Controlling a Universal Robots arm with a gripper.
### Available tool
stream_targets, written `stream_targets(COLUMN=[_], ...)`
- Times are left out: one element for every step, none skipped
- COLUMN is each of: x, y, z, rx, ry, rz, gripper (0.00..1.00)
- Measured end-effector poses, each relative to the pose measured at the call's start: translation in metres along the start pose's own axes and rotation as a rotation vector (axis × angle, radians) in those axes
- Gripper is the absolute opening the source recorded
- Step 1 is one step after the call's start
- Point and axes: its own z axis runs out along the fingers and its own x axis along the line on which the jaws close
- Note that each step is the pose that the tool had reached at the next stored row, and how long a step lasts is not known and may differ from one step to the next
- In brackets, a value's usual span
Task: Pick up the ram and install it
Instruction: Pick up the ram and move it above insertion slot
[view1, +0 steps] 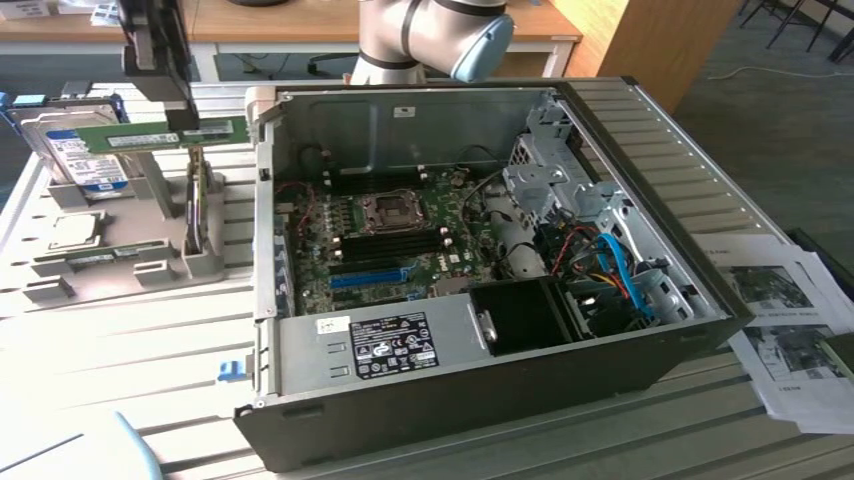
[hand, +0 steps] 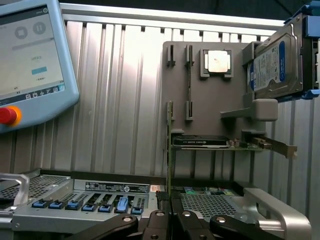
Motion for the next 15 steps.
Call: stream_targets(x=[0.0, 0.0, 0.0, 0.0, 0.0, 0.0, 0.001, 0.001, 0.001, 0.001, 0.001, 0.001, 0.001, 0.001, 0.001], y=[-0.0017, -0.0035, -0.0052, -0.007, -0.0088, -0.0107, -0.0128, -0.0148, -0.0168, -0.0187, -0.0207, -0.0226, -0.0246, -0.0269, -0.0291], z=[0.0, -0.0001, -0.0002, -0.0002, -0.0003, -0.0003, -0.0004, -0.0005, -0.0006, -0.0007, -0.0007, -0.0008, -0.0009, -0.001, -0.0011], rx=[0.0, 0.0, 0.0001, 0.0002, 0.0001, 0.0, 0.0001, 0.0001, 0.0001, 0.0, 0.0, 0.0, 0.0, 0.0, -0.0001], ry=[0.0, 0.0, 0.0, -0.0001, 0.0, -0.0001, 0.0, -0.0001, -0.0001, 0.0, 0.0, -0.0001, 0.0, 0.0, 0.0], rz=[0.0, 0.0, 0.0, 0.0, 0.0, 0.0, 0.0, 0.0, 0.0, 0.0, 0.0, 0.0, 0.0, 0.0, 0.0], gripper=[0.11, 0.11, 0.11, 0.11, 0.11, 0.11, 0.11, 0.11, 0.11, 0.11, 0.11, 0.11, 0.11, 0.11, 0.11])
